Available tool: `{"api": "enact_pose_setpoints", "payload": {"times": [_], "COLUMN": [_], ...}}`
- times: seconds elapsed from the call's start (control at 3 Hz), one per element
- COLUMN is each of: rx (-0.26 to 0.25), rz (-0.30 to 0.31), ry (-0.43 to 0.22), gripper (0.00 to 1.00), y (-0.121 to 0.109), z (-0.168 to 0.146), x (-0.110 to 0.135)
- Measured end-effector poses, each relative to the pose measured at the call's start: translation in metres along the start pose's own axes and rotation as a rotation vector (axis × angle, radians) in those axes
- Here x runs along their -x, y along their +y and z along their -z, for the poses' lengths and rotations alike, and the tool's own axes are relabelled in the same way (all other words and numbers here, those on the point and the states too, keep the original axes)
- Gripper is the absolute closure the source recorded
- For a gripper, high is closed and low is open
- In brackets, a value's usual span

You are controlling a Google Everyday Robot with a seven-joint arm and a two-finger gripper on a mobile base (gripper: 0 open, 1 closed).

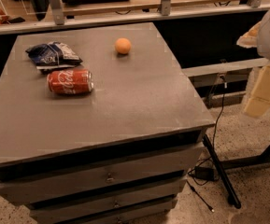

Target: Pick orange

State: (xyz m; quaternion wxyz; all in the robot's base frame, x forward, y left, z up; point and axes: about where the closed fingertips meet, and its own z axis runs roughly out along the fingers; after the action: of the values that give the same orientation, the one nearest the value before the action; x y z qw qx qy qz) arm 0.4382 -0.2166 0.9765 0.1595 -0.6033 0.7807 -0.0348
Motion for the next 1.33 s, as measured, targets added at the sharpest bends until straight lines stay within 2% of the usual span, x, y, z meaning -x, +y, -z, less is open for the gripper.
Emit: {"api": "enact_pose_setpoints", "payload": {"times": [0.33, 0.67, 1.33], "rx": [0.0, -0.035, -0.148], "rz": [0.0, -0.018, -0.154], "ry": [0.0, -0.069, -0.35], "gripper": [0.0, 0.0, 0.0], "y": [0.0, -0.018, -0.076], "z": [0.0, -0.008, -0.029], "x": [0.0, 0.015, 0.052]}}
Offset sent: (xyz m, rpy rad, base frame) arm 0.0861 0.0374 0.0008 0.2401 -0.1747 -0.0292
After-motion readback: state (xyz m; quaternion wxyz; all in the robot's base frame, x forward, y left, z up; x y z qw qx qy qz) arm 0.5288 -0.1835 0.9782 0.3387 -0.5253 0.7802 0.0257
